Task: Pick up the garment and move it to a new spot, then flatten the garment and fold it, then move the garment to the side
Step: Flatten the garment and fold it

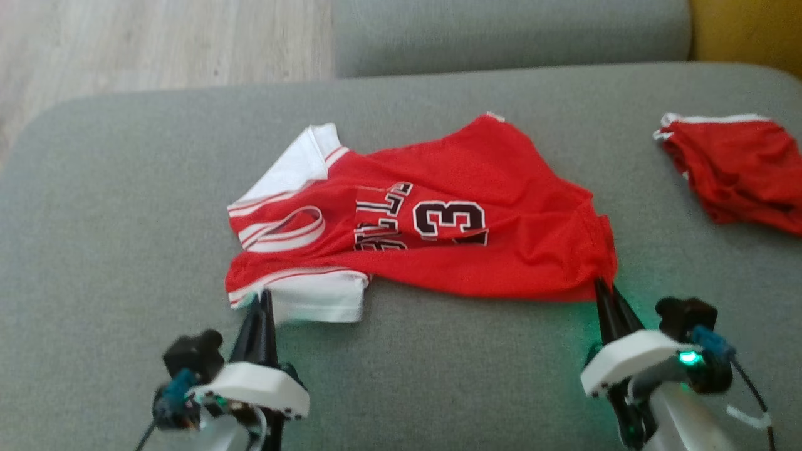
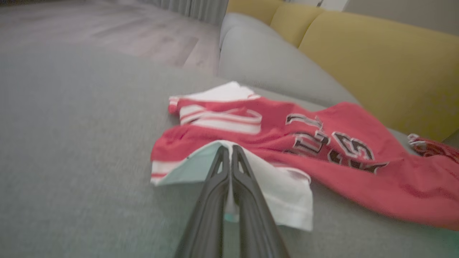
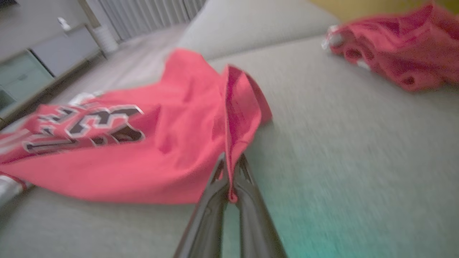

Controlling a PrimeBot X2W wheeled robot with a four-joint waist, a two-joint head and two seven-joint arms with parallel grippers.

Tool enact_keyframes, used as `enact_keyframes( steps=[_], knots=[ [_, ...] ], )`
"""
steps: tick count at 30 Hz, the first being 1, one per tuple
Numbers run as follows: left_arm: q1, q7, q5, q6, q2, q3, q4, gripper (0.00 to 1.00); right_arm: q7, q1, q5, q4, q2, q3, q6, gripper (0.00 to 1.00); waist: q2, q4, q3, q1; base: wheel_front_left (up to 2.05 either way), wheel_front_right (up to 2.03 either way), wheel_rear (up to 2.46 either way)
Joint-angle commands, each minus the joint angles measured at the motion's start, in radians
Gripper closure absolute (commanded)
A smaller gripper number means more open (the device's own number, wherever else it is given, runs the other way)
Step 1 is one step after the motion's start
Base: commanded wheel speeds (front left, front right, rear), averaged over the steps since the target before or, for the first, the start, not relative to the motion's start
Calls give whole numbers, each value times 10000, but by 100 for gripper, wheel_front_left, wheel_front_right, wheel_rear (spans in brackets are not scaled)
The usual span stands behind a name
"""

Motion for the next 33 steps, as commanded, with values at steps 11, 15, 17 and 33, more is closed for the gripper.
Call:
enact_keyframes(
  steps=[11,15,17,33],
  knots=[
    [-1324,431,1274,647,2099,804,-5215,100,393,175,1054,-4959,-49,76,65,100,0,116,-1413,0,0,0,0],
    [-1955,1082,1520,846,2805,1211,-7104,100,1117,483,1269,-7263,-49,-326,65,100,0,61,-1645,0,0,0,0],
    [-2307,1454,1671,907,3125,1351,-7933,100,1523,615,1267,-8392,-49,-563,65,100,0,14,-1713,0,0,0,0],
    [-5003,3615,1092,467,3518,1386,-8018,100,4206,145,899,-11224,-49,-1489,65,100,0,-386,-927,0,0,0,0]
  ],
)
